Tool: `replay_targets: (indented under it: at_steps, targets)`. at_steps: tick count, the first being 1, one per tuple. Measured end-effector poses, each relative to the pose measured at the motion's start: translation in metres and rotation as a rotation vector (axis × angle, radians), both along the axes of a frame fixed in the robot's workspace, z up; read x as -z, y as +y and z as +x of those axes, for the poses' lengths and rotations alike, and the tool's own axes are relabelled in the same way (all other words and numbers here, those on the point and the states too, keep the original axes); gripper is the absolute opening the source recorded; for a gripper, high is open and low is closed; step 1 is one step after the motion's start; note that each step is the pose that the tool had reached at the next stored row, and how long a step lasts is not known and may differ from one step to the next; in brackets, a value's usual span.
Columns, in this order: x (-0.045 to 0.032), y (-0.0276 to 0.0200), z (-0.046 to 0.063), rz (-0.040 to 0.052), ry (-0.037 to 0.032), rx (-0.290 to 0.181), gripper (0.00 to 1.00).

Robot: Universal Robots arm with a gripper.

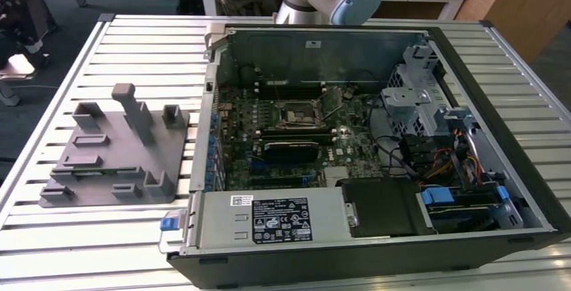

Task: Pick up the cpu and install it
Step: 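Pick up the cpu and move it towards the insertion slot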

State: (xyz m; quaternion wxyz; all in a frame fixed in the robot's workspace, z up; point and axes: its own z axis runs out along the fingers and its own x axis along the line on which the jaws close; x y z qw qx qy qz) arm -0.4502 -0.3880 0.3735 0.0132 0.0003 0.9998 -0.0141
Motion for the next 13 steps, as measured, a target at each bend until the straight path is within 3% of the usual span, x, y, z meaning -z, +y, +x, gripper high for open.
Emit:
replay_targets:
  at_steps: [10,13]
  targets:
    - [-0.0204,0.0019,0.0,0.0,-0.0001,0.0,0.53]
    - [-0.0211,0.0019,0.0,-0.0005,-0.0003,0.0,0.53]
